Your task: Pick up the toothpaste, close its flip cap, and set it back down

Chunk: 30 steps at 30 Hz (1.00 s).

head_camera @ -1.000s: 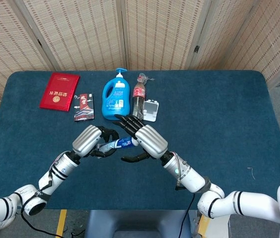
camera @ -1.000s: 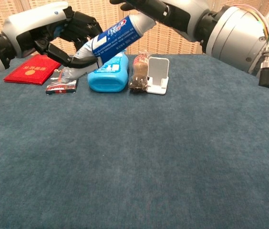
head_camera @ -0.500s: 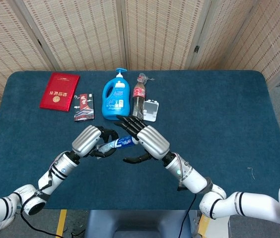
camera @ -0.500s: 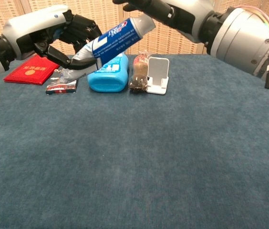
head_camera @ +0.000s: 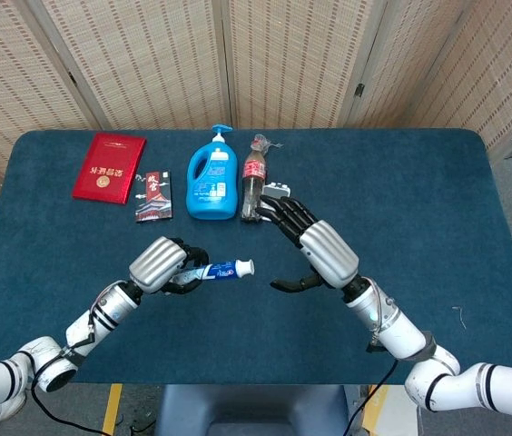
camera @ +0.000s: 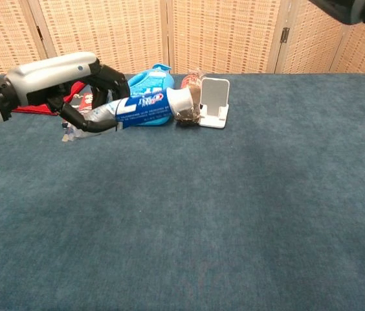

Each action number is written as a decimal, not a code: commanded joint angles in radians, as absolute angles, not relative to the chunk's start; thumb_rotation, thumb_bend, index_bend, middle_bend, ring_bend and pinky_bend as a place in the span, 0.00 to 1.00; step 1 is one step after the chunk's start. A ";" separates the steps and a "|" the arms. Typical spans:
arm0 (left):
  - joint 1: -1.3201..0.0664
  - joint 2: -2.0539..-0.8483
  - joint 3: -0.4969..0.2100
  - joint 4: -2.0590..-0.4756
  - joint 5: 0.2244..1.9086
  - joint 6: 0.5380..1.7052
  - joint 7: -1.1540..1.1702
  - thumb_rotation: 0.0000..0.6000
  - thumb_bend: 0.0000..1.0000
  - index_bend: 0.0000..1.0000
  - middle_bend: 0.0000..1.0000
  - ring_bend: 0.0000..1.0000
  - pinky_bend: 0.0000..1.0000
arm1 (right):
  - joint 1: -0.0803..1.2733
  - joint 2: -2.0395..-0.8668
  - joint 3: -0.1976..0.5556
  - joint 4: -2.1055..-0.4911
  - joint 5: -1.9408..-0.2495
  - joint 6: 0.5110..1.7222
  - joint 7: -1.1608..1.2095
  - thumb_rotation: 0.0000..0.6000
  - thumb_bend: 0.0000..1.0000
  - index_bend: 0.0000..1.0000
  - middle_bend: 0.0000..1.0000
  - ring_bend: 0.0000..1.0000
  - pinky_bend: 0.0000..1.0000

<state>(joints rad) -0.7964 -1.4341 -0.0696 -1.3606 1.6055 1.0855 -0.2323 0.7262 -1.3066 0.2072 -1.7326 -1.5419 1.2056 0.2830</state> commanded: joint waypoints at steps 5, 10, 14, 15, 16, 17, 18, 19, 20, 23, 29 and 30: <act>-0.833 -1.469 -0.056 -1.333 1.528 0.925 0.000 1.00 0.62 0.61 0.76 0.64 0.50 | 0.684 -1.262 0.192 -1.742 -1.540 1.232 0.280 0.11 0.00 0.00 0.00 0.00 0.00; -0.843 -1.483 -0.075 -1.352 1.434 0.855 0.105 1.00 0.51 0.43 0.59 0.51 0.48 | 0.663 -1.245 0.188 -1.735 -1.536 1.242 0.283 0.11 0.00 0.00 0.00 0.00 0.00; -0.839 -1.478 -0.100 -1.389 1.327 0.823 0.183 1.00 0.35 0.07 0.26 0.20 0.34 | 0.647 -1.229 0.184 -1.732 -1.535 1.250 0.284 0.12 0.00 0.00 0.00 0.00 0.00; -0.834 -1.475 -0.108 -1.403 1.301 0.829 0.200 1.00 0.33 0.04 0.22 0.16 0.31 | 0.643 -1.223 0.183 -1.731 -1.534 1.252 0.282 0.11 0.00 0.00 0.00 0.00 0.00; -0.830 -1.472 -0.113 -1.413 1.285 0.834 0.211 1.00 0.33 0.01 0.17 0.12 0.28 | 0.639 -1.219 0.182 -1.731 -1.533 1.254 0.283 0.11 0.00 0.00 0.00 0.00 0.00; -0.826 -1.466 -0.116 -1.425 1.269 0.837 0.219 1.00 0.32 0.00 0.14 0.09 0.26 | 0.635 -1.213 0.181 -1.731 -1.533 1.254 0.283 0.11 0.00 0.00 0.00 0.00 0.00; -0.820 -1.456 -0.121 -1.443 1.248 0.839 0.223 1.00 0.32 0.00 0.13 0.08 0.25 | 0.630 -1.205 0.179 -1.731 -1.533 1.254 0.284 0.11 0.00 0.00 0.00 0.00 0.00; -0.815 -1.446 -0.125 -1.458 1.236 0.844 0.222 1.00 0.32 0.00 0.12 0.07 0.25 | 0.626 -1.199 0.178 -1.730 -1.533 1.255 0.282 0.11 0.00 0.00 0.00 0.00 0.00; -0.808 -1.435 -0.128 -1.471 1.226 0.852 0.221 1.00 0.31 0.00 0.11 0.07 0.24 | 0.622 -1.192 0.175 -1.729 -1.533 1.256 0.279 0.11 0.00 0.00 0.00 0.00 0.00; -0.768 -1.379 -0.143 -1.529 1.189 0.902 0.200 1.00 0.32 0.00 0.11 0.09 0.25 | 0.601 -1.153 0.153 -1.727 -1.532 1.244 0.253 0.11 0.00 0.00 0.00 0.00 0.00; -0.661 -1.265 -0.143 -1.590 1.188 1.038 0.145 1.00 0.32 0.12 0.18 0.18 0.29 | 0.536 -1.078 0.105 -1.724 -1.502 1.244 0.139 0.69 0.00 0.00 0.00 0.00 0.00; -0.642 -1.254 -0.140 -1.593 1.192 1.065 0.141 1.00 0.32 0.13 0.19 0.19 0.30 | 0.523 -1.074 0.099 -1.721 -1.497 1.253 0.113 0.77 0.00 0.00 0.00 0.00 0.00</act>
<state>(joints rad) -0.6870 -1.2863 -0.1422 -1.5728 1.1891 1.0115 0.1617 0.5552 -1.0947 0.1197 -1.7270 -1.5119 1.2408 0.1676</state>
